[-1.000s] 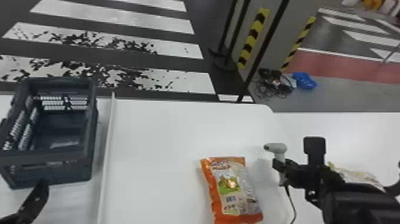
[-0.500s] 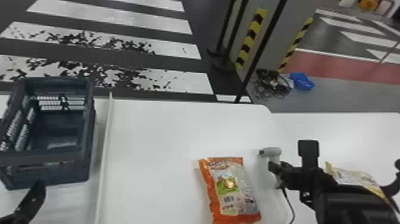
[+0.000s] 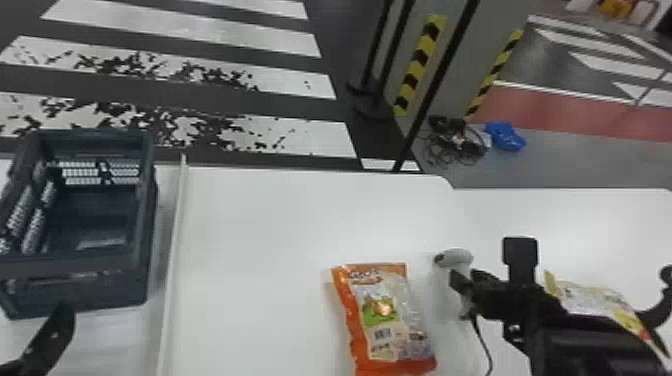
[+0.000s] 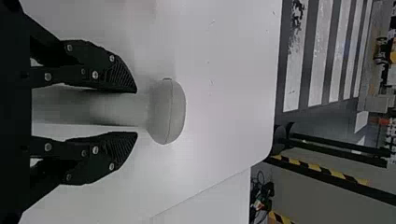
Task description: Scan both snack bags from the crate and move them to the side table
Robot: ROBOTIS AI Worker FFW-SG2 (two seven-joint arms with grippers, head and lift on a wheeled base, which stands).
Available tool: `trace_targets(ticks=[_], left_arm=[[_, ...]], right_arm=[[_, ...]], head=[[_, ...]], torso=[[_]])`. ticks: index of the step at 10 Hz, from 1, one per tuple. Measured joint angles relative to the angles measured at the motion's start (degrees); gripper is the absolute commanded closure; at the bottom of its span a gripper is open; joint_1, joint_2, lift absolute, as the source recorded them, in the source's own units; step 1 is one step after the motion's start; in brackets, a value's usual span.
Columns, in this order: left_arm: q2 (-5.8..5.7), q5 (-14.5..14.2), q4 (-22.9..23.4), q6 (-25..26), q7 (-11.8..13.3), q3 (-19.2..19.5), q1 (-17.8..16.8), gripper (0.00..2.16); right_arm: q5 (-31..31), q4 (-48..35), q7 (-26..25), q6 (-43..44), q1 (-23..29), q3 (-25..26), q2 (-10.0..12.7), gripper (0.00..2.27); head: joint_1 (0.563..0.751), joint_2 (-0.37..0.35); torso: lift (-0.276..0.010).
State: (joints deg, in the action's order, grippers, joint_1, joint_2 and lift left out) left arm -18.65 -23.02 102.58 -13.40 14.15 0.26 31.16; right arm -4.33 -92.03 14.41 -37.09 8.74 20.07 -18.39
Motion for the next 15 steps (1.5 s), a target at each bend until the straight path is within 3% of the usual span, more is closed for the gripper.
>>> trace_targets(ticks=[1, 5, 11, 13, 15], left_arm=[[0.00, 0.0, 0.1, 0.0, 0.0, 0.0, 0.1, 0.04], [-0.08, 0.0, 0.1, 0.0, 0.0, 0.0, 0.1, 0.04], [-0.41, 0.0, 0.2, 0.0, 0.0, -0.1, 0.0, 0.04], [-0.28, 0.0, 0.1, 0.0, 0.0, -0.2, 0.0, 0.04], [-0.33, 0.0, -0.1, -0.1, 0.0, -0.2, 0.0, 0.04]], right_arm=[[-0.1, -0.8, -0.2, 0.0, 0.3, 0.2, 0.1, 0.11], [-1.6, -12.8, -0.4, -6.4, 6.0, 3.2, 1.2, 0.11], [-17.8, -33.3, 7.4, -30.1, 15.8, 11.6, 5.2, 0.12], [-24.8, -35.2, 10.3, -39.1, 16.2, 15.2, 6.0, 0.13], [-28.4, -35.1, 12.7, -42.1, 16.2, 16.8, 6.6, 0.13]], head=[[0.695, -0.311], [0.695, -0.315], [0.695, -0.226], [0.695, -0.183], [0.695, -0.162]], torso=[[-0.099], [-0.099], [-0.099], [-0.099], [-0.099]])
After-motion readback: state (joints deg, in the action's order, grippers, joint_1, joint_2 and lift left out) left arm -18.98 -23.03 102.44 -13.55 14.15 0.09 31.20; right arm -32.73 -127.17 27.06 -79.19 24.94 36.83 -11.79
